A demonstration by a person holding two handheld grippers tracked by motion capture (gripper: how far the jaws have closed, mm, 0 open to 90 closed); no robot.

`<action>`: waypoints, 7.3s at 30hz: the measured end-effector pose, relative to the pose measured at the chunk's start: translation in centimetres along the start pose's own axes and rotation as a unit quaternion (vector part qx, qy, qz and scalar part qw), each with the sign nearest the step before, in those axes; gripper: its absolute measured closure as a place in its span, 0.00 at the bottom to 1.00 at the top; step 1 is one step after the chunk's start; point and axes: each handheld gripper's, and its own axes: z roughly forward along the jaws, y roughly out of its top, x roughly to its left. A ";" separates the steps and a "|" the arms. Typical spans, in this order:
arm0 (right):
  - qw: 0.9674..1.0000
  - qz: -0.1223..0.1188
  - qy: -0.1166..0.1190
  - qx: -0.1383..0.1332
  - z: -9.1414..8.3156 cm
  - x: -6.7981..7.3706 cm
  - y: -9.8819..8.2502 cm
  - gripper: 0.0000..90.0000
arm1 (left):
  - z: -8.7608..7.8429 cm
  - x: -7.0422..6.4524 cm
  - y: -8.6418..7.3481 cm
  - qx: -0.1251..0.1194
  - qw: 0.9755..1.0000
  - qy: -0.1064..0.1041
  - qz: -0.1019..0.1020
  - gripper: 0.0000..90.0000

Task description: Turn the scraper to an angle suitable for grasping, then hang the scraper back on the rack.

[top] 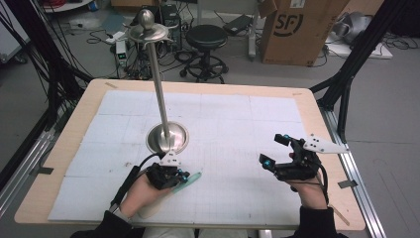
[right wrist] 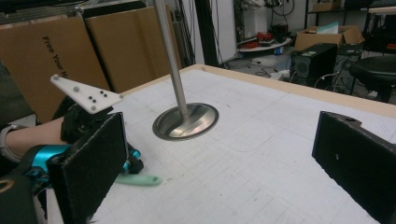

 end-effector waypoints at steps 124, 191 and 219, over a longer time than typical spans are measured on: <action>1.000 0.026 -0.001 -0.001 -0.2 -0.7 -0.9 0.03 | -1.8 -4.4 2.6 0.316 0.918 -0.080 0.224 0.83; 0.999 0.040 0.012 -0.001 0.1 -0.7 -1.3 0.03 | -16.5 6.1 -1.8 -0.249 0.965 -0.009 -0.079 0.89; 0.999 0.048 0.011 0.002 0.2 -1.0 -1.7 0.03 | -21.8 9.0 3.8 -0.298 0.952 0.039 -0.056 0.89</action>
